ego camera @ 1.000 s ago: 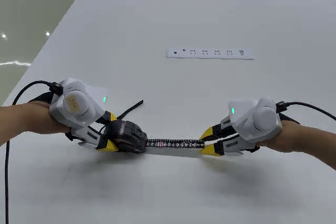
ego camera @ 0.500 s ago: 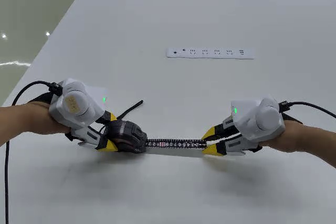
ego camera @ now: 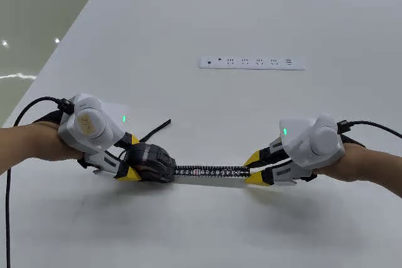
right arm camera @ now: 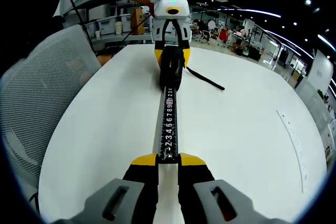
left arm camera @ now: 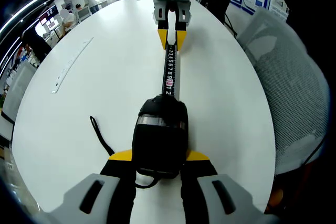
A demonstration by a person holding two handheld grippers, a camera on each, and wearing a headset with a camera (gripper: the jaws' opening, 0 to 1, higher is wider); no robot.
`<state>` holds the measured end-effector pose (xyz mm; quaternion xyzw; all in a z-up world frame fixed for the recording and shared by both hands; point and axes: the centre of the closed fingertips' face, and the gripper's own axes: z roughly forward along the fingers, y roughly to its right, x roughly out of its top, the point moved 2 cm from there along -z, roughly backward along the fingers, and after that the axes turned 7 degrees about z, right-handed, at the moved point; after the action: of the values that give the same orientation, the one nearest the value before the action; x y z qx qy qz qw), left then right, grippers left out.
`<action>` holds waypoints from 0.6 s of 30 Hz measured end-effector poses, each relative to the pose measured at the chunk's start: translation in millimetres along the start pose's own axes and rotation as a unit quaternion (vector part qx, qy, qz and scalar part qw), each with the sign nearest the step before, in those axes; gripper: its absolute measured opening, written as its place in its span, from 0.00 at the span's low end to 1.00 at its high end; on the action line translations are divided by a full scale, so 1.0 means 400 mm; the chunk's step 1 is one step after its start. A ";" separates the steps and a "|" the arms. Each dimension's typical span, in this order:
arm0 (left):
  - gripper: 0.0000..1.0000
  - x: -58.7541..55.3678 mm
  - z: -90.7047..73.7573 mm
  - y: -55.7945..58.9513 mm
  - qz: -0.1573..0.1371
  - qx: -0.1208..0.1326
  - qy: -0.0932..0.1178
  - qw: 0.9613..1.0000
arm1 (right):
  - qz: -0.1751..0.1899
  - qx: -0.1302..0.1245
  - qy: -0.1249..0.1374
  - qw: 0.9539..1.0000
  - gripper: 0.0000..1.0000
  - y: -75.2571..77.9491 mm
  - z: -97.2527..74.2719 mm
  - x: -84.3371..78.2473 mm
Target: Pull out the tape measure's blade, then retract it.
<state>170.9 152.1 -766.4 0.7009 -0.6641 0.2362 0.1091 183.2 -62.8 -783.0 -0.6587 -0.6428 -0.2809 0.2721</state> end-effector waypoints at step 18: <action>0.27 -0.004 0.002 -0.003 -0.001 0.000 0.000 1.000 | 0.003 -0.002 -0.001 1.000 0.12 -0.001 -0.013 -0.008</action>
<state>172.2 153.1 -767.8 0.7014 -0.6634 0.2367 0.1091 182.8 -68.9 -781.6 -0.6617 -0.6404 -0.2803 0.2710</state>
